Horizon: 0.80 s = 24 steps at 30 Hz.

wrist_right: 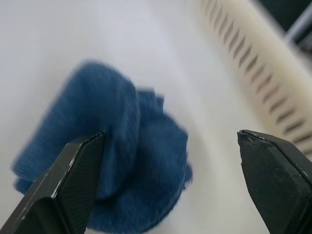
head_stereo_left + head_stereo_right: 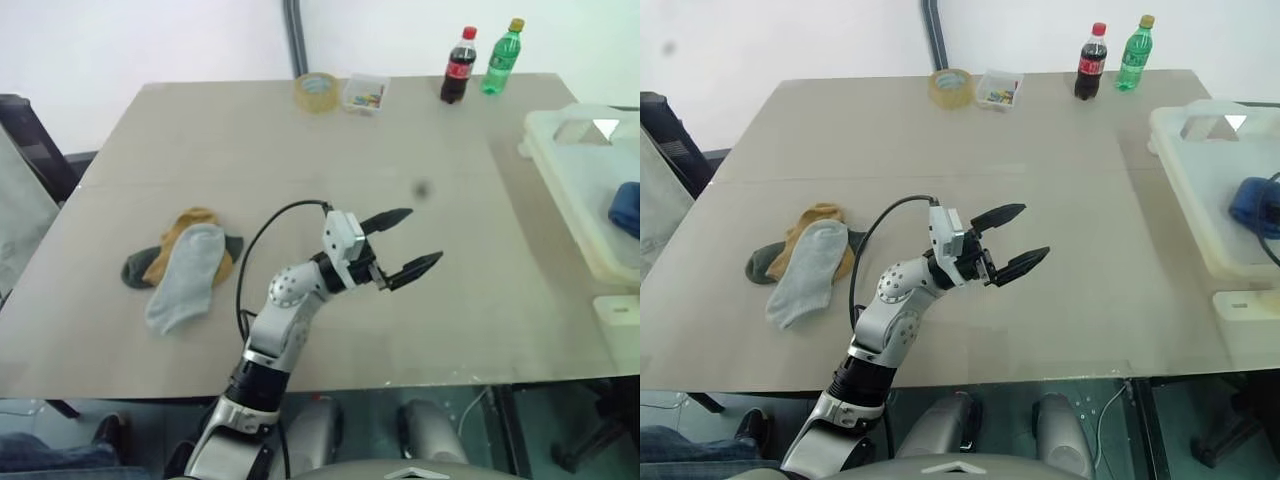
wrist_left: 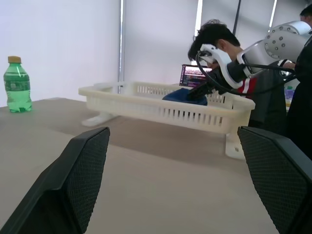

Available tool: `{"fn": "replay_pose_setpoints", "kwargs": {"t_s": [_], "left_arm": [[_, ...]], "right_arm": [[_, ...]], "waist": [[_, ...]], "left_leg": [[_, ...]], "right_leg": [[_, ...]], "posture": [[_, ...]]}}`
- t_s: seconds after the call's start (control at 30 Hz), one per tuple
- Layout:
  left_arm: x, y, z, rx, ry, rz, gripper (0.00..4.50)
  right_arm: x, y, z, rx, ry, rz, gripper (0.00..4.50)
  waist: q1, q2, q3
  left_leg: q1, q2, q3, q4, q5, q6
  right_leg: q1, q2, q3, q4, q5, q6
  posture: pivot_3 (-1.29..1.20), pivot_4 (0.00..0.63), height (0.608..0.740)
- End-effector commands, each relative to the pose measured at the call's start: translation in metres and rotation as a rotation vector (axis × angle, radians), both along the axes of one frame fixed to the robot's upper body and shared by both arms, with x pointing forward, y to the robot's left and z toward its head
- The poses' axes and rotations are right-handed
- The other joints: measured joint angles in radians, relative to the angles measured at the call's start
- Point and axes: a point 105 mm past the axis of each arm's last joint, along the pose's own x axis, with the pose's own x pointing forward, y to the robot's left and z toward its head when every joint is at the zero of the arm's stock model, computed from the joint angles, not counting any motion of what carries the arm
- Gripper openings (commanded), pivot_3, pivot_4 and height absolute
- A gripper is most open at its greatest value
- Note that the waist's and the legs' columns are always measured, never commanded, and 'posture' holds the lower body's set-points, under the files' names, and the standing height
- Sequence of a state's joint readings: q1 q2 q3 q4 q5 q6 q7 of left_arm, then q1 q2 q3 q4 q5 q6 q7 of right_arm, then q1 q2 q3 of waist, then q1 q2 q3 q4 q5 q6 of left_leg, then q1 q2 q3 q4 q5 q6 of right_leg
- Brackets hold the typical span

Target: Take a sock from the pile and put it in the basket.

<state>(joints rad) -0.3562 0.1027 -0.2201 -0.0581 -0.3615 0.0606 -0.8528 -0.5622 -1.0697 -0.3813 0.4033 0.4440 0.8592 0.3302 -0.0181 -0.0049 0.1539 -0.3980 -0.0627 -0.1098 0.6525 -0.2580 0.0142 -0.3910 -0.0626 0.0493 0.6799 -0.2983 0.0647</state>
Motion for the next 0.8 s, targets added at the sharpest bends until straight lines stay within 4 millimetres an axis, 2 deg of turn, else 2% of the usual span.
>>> {"fn": "replay_pose_setpoints", "kwargs": {"t_s": [0.03, 0.07, 0.13, 0.17, 0.23, 0.3, 0.37, 0.43, 0.47, 0.6, 0.73, 0.8], "left_arm": [[-0.007, 0.0, 0.013, -0.019, -0.046, -0.027, 4.5], [-0.007, 0.001, 0.013, -0.016, -0.044, -0.027, 4.5], [-0.007, 0.002, 0.013, -0.014, -0.041, -0.027, 4.5], [-0.007, 0.004, 0.013, -0.01, -0.036, -0.024, 4.5], [-0.006, 0.006, 0.012, -0.002, -0.026, -0.018, 4.5], [-0.005, 0.01, 0.007, 0.02, 0.003, 0.0, 4.5], [-0.002, 0.021, -0.008, 0.087, 0.059, 0.041, 4.5], [-0.002, 0.034, -0.021, 0.147, 0.108, 0.079, 4.5], [-0.003, 0.038, -0.024, 0.163, 0.123, 0.088, 4.5], [-0.013, 0.069, -0.042, 0.259, 0.191, 0.142, 4.5], [-0.024, 0.107, -0.059, 0.358, 0.266, 0.263, 4.5], [-0.033, 0.127, -0.066, 0.392, 0.307, 0.317, 4.5]], "right_arm": [[0.0, 0.037, 0.056, -0.06, -0.232, 0.176, 4.39], [-0.001, 0.051, 0.064, -0.071, -0.275, 0.235, 4.39], [-0.003, 0.065, 0.07, -0.085, -0.314, 0.291, 4.39], [-0.004, 0.086, 0.072, -0.082, -0.341, 0.388, 4.39], [-0.008, 0.113, 0.071, -0.067, -0.367, 0.513, 4.39], [-0.013, 0.141, 0.055, -0.035, -0.344, 0.626, 4.39], [-0.021, 0.179, 0.018, 0.039, -0.266, 0.761, 4.39], [-0.033, 0.211, -0.013, 0.129, -0.215, 0.858, 4.39], [-0.037, 0.22, -0.021, 0.154, -0.204, 0.884, 4.39], [-0.061, 0.242, -0.068, 0.162, -0.167, 0.959, 4.39], [-0.086, 0.228, -0.111, 0.041, 0.0, 1.041, 4.39], [-0.098, 0.217, -0.118, 0.04, 0.045, 1.068, 4.39]], "waist": [[0.0, 0.0, 0.0], [0.001, 0.0, 0.0], [0.005, 0.0, 0.0], [0.006, 0.0, 0.0], [0.008, -0.001, 0.001], [0.008, -0.001, 0.001], [0.011, -0.002, 0.0], [0.009, -0.003, 0.0], [0.006, -0.002, 0.0], [0.008, -0.001, 0.001], [0.008, 0.0, 0.001], [0.006, 0.0, 0.001]], "left_leg": [[0.0, 0.0, 0.0, 0.0, 0.0, 0.0], [0.0, 0.001, 0.0, 0.0, 0.0, 0.0], [0.0, 0.002, -0.001, 0.001, -0.001, 0.002], [0.0, 0.002, -0.001, 0.001, -0.001, 0.002], [-0.001, 0.001, -0.002, 0.001, -0.001, 0.002], [-0.001, 0.001, -0.002, 0.001, -0.001, 0.002], [-0.001, 0.001, -0.003, 0.001, -0.001, 0.002], [-0.001, 0.001, -0.005, 0.001, -0.001, 0.002], [-0.001, 0.001, -0.006, 0.001, -0.001, 0.002], [-0.001, 0.0, -0.005, 0.001, -0.001, 0.002], [0.001, -0.001, -0.006, 0.001, -0.002, 0.003], [0.002, -0.001, -0.006, 0.001, -0.002, 0.003]], "right_leg": [[0.0, 0.0, 0.0, 0.0, 0.0, 0.0], [0.0, 0.001, 0.0, 0.0, 0.0, 0.0], [0.0, 0.001, 0.0, 0.0, 0.0, 0.0], [0.0, 0.001, -0.001, 0.0, 0.0, 0.001], [0.0, 0.001, -0.001, -0.001, 0.001, 0.001], [0.0, 0.001, -0.001, -0.001, 0.001, 0.001], [0.001, 0.0, -0.002, -0.001, 0.001, 0.001], [0.001, 0.0, -0.003, -0.002, 0.001, 0.001], [0.001, 0.0, -0.003, -0.002, 0.0, 0.001], [0.0, -0.001, -0.003, 0.0, 0.001, 0.001], [0.002, -0.002, -0.004, -0.001, 0.001, 0.001], [0.003, -0.002, -0.004, -0.001, 0.001, 0.001]], "posture": [[0.0, 0.15, 0.74], [0.0, 0.15, 0.74], [0.0, 0.15, 0.74], [0.0, 0.15, 0.74], [0.0, 0.15, 0.74], [0.0, 0.15, 0.74], [0.0, 0.15, 0.74], [0.0, 0.15, 0.74], [0.0, 0.15, 0.74], [0.0, 0.15, 0.74], [0.0, 0.15, 0.74], [0.0, 0.15, 0.74]]}}
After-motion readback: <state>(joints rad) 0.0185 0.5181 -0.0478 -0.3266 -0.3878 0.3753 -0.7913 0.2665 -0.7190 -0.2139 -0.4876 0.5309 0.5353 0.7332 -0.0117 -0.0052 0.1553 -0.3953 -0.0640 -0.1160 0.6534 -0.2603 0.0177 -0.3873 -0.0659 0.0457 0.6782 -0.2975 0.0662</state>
